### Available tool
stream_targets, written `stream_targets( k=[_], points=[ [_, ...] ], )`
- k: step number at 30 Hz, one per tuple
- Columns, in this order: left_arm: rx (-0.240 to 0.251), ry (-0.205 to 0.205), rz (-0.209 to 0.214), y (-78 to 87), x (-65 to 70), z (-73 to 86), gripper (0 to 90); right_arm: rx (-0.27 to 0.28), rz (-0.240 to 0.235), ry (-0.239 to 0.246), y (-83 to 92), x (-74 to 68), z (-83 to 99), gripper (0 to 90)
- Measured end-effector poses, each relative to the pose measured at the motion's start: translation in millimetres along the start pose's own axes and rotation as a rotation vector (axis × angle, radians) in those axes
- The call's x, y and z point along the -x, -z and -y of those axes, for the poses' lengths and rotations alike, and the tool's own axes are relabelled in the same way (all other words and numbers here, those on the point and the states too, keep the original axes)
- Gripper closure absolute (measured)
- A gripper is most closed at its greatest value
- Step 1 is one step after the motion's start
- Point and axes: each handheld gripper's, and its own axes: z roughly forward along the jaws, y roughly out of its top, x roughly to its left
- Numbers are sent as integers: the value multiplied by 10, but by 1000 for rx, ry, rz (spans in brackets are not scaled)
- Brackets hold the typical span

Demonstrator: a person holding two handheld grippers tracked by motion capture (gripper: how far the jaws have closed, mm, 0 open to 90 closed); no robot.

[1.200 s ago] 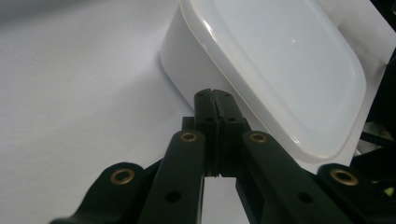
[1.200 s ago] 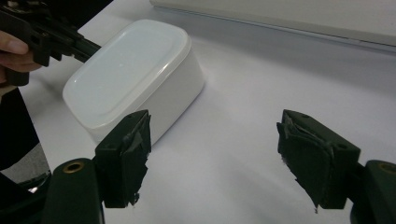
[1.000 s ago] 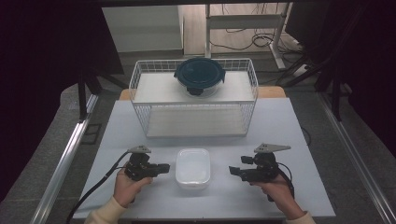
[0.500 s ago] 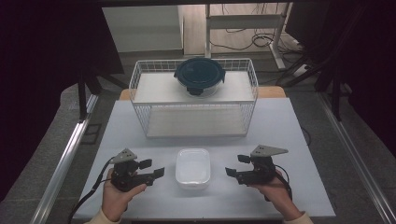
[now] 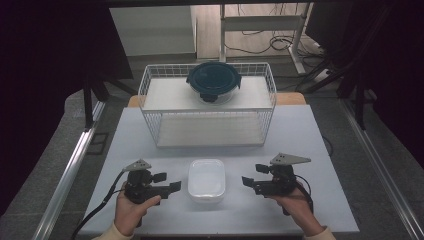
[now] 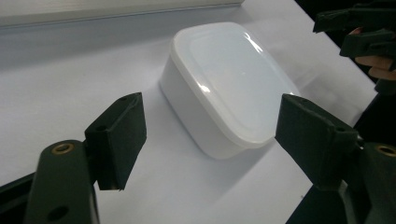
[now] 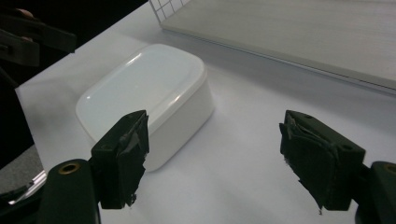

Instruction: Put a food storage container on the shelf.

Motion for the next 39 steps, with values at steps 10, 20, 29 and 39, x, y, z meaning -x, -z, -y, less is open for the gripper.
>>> stream_targets(
  k=[10, 20, 29, 39],
  points=[
    [-12, 28, 44, -149, 4, -109, 277, -42, -53, -70, -74, -74, -130, 276],
    [-40, 166, 128, -269, -170, -248, 301, -108, -77, -143, -419, -202, -379, 294],
    [-63, 212, 173, -365, -219, -189, 318, -131, -98, -199, -595, -135, -262, 328],
    [-96, 252, 211, -540, -292, -151, 362, -177, -130, -253, -734, -99, -170, 389]
  ],
)
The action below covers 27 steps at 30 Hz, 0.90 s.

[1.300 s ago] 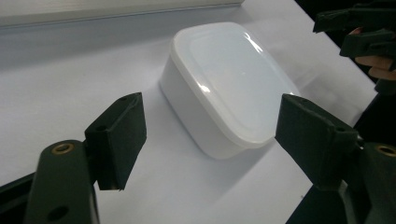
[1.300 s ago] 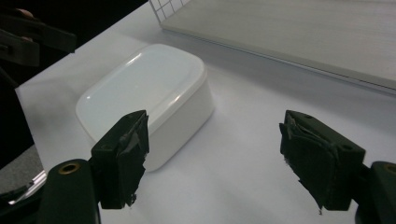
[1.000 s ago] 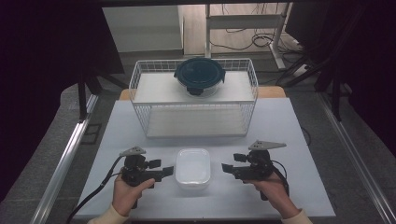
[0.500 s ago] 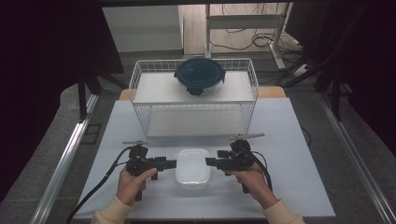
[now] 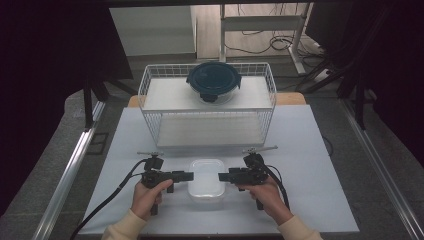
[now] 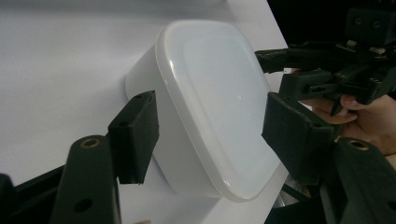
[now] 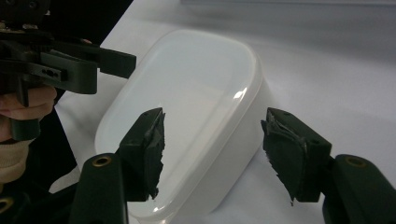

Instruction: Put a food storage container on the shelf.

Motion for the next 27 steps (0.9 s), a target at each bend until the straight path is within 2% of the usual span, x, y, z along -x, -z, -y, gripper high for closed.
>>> stream_targets(
  k=[9, 14, 15, 16, 17, 20, 22, 23, 27],
  points=[
    [-15, 23, 34, -59, -36, 19, 418, 13, -43, -74, -30, 62, 28, 447],
    [-30, 22, 46, -90, -54, 32, 483, 2, -63, -69, -53, 45, 43, 518],
    [-30, 22, 46, -90, -54, 32, 494, 2, -63, -69, -53, 45, 43, 518],
    [-30, 20, 27, -100, -54, 40, 494, 1, -61, -71, -56, 40, 46, 537],
    [-28, 21, 21, -101, -60, 42, 539, 6, -45, -84, -53, 44, 54, 586],
    [-17, 34, 7, -96, -65, 57, 619, 22, -68, -139, -42, 86, 76, 634],
    [-15, 35, 10, -90, -68, 63, 624, 24, -72, -146, -38, 90, 81, 641],
    [2, 32, 12, -59, -61, 75, 654, 30, -82, -163, -25, 92, 87, 666],
    [19, 20, 14, -17, -11, 90, 700, 40, -86, -150, 22, 55, 95, 694]
  ],
)
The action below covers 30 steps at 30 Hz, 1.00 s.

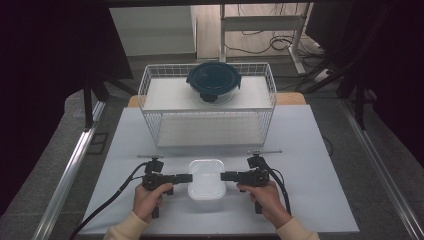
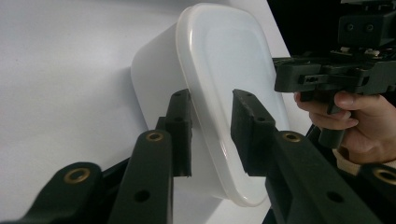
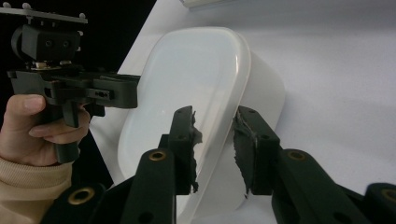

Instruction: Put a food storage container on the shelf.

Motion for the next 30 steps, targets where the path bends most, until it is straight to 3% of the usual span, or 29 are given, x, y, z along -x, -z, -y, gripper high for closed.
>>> stream_targets(
  k=[4, 12, 21, 30],
  points=[
    [17, -13, 22, 42, 54, 12, 739, 10, 1, 15, 62, -27, 5, 727],
    [40, -58, -5, 87, 151, 35, 787, 32, 14, 80, 150, -112, 0, 787],
    [64, -108, -7, 176, 250, 53, 796, 54, 18, 140, 205, -204, -8, 792],
    [101, -144, 20, 315, 368, 56, 796, 81, 5, 206, 301, -354, -43, 792]
  ],
)
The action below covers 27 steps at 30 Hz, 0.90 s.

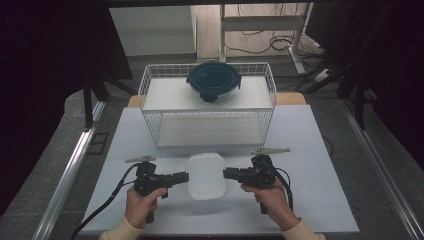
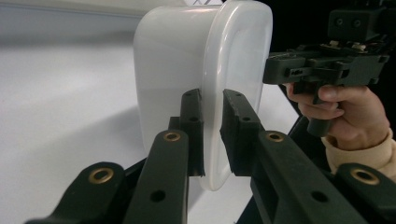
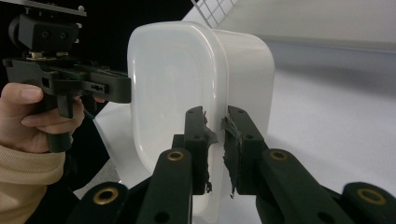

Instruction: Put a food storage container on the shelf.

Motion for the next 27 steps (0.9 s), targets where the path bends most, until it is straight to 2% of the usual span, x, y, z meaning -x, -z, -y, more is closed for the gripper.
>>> stream_targets(
  k=[1, 3, 9, 13, 16, 18, 27],
  points=[
    [0, 0, 0, 0, 0, 0, 796, 0, 0, 0, 0, 0, 0, 792],
    [5, -31, -20, 17, 63, -22, 797, 8, 5, 22, 23, -36, -19, 792],
    [15, -40, -3, 50, 104, -73, 798, 21, 5, 45, 83, -80, -77, 792],
    [31, -96, -37, 96, 207, -179, 802, 35, 11, 69, 114, -125, -164, 792],
    [49, -107, -21, 113, 241, -272, 802, 58, 14, 87, 169, -160, -262, 792],
    [55, -126, -22, 114, 280, -359, 801, 63, 23, 99, 202, -180, -319, 792],
    [81, -163, -7, 181, 407, -604, 802, 92, 39, 138, 352, -279, -593, 791]
  ],
)
